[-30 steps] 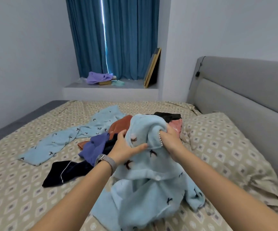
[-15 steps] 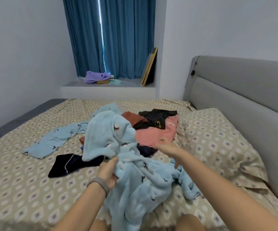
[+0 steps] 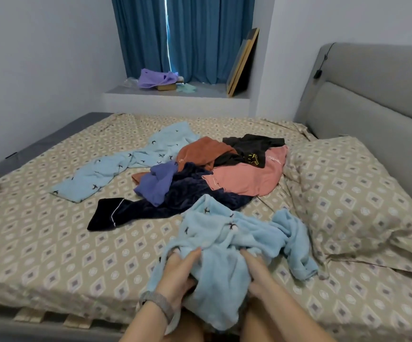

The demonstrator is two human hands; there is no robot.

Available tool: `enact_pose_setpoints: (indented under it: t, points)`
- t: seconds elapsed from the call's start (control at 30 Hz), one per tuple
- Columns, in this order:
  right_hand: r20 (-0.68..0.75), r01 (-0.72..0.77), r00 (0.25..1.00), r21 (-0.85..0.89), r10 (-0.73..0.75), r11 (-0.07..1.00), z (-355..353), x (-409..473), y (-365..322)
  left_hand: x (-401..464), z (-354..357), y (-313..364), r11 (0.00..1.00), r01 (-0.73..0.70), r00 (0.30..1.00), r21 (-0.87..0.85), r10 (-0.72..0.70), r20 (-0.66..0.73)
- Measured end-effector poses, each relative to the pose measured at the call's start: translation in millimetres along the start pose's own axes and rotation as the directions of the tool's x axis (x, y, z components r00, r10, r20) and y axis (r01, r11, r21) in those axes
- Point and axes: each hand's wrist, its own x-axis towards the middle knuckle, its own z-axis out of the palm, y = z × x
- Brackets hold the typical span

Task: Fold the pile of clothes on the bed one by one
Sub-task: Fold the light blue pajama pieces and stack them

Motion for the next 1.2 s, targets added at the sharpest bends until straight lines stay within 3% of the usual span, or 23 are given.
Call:
enact_pose_setpoints:
  t: [0.07, 0.13, 0.2, 0.27, 0.3, 0.33, 0.4, 0.5, 0.53, 0.6, 0.67, 0.73, 0.8, 0.87, 0.9, 0.93, 1.0, 1.07, 1.13, 1.2]
  points:
    - [0.002, 0.079, 0.997, -0.135, -0.08, 0.988, -17.2, 10.3, -30.2, -2.6, -7.8, 13.2, 0.938, -0.001, 0.998, 0.345, -0.02, 0.056]
    - [-0.015, 0.021, 1.0, -0.225, -0.024, 0.974, -30.1, 11.5, -61.7, -6.2, -15.3, 31.4, 0.811, -0.056, 0.998, 0.582, 0.026, 0.061]
    - [0.014, -0.016, 1.0, -0.458, 0.025, 0.889, -45.5, 2.0, -85.7, -1.0, -19.9, 47.3, 0.665, -0.16, 0.978, 0.729, 0.204, 0.029]
    - [-0.021, 0.018, 0.999, -0.635, -0.041, 0.772, -60.5, 0.4, -94.3, 16.7, -22.7, 50.2, 0.484, -0.203, 0.909, 0.851, 0.416, -0.02]
    - [-0.016, 0.031, 0.998, -0.703, -0.058, 0.711, -66.1, -1.3, -93.9, 30.3, -23.3, 45.2, 0.435, -0.193, 0.893, 0.88, 0.449, -0.026]
    - [0.01, 0.042, 0.999, -0.768, -0.053, 0.639, -71.2, 0.3, -87.0, 44.9, -22.9, 35.7, 0.382, -0.15, 0.91, 0.912, 0.415, -0.025]
    - [0.06, 0.031, 0.997, -0.87, 0.042, 0.493, -76.4, -1.9, -65.7, 71.9, -24.1, 3.5, 0.23, -0.03, 0.985, 0.973, 0.17, -0.009]
    - [0.014, -0.038, 0.993, -0.896, 0.113, 0.443, -93.7, -4.5, -14.6, 81.4, -34.9, -53.2, 0.077, 0.074, 0.99, 0.994, -0.123, -0.064]
    - [-0.015, -0.061, 0.995, -0.87, 0.098, 0.489, -101.6, -4.8, 3.0, 80.4, -41.5, -68.8, 0.051, 0.078, 0.991, 0.996, -0.117, -0.072]
    - [-0.072, -0.093, 0.996, -0.812, 0.06, 0.576, -114.4, -10.2, 24.7, 75.7, -50.2, -81.5, 0.012, 0.016, 0.998, 1.0, 0.054, -0.016]
    - [-0.115, -0.124, 0.992, -0.796, 0.053, 0.592, -123.2, -16.3, 26.7, 72.8, -52.3, -72.4, 0.021, -0.059, 0.984, 0.998, 0.168, 0.055]
    - [-0.068, -0.135, 0.988, -0.809, 0.137, 0.572, -128.8, -17.2, 21.8, 68.3, -53.3, -56.1, -0.047, -0.103, 0.993, 0.994, 0.058, 0.105]
    - [0.025, -0.113, 0.959, -0.88, 0.282, 0.461, -121.9, -21.5, 7.0, 57.4, -50.3, -31.5, -0.201, -0.162, 0.956, 0.966, -0.273, 0.104]
    - [0.073, -0.064, 0.926, -0.937, 0.369, 0.344, -115.3, -18.3, -15.4, 44.6, -43.0, 0.8, -0.185, -0.122, 0.831, 0.975, -0.556, -0.001]
    - [0.065, -0.047, 0.934, -0.952, 0.351, 0.301, -112.5, -14.2, -29.0, 42.3, -37.7, 16.5, -0.128, -0.069, 0.802, 0.989, -0.597, -0.021]
    - [0.046, -0.031, 0.961, -0.962, 0.273, 0.271, -110.4, -9.0, -43.6, 45.6, -32.3, 27.8, -0.08, -0.057, 0.833, 0.995, -0.553, 0.003]
    - [0.038, 0.056, 0.997, -0.96, -0.071, 0.275, -112.9, 16.3, -64.7, 69.9, -23.3, 39.3, -0.075, -0.096, 0.967, 0.993, -0.243, 0.076]
    - [-0.017, 0.136, 0.936, -0.904, -0.353, 0.405, -118.4, 50.5, -74.5, 103.5, -11.4, 36.9, 0.007, -0.111, 0.984, 0.994, 0.139, 0.109]
    - [-0.073, 0.128, 0.909, -0.888, -0.411, 0.441, -118.9, 79.0, -77.4, 137.4, 3.9, 22.8, 0.189, -0.114, 0.956, 0.975, 0.287, 0.056]
    - [-0.066, 0.113, 0.922, -0.896, -0.381, 0.429, -119.4, 106.2, -73.7, 169.1, 18.2, 5.4, 0.219, -0.068, 0.959, 0.973, 0.283, 0.003]
